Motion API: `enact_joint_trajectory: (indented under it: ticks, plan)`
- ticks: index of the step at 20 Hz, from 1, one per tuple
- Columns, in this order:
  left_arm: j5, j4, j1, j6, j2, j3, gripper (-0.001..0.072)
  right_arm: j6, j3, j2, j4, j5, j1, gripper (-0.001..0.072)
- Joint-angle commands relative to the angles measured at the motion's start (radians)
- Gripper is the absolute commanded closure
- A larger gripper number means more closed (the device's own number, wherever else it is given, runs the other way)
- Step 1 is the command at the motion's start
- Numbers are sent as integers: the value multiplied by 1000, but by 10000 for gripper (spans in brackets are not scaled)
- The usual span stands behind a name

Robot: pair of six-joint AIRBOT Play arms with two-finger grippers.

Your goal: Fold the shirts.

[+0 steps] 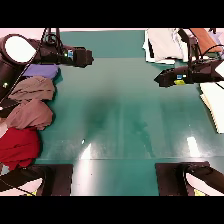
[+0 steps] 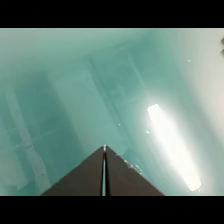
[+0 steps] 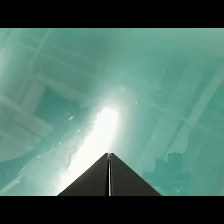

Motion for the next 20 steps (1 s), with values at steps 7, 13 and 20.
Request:
enact_joint_trajectory:
  ticks: [7,13,20]
  plan:
    - [0,0,0,0,0,0,682,1,0,1,0,0,1,695]
    - [26,-19,0,1,0,0,681,1,0,0,0,-2,1,695]
    - [155,438,185,-93,-48,0,127,1,0,0,0,0,1,695]
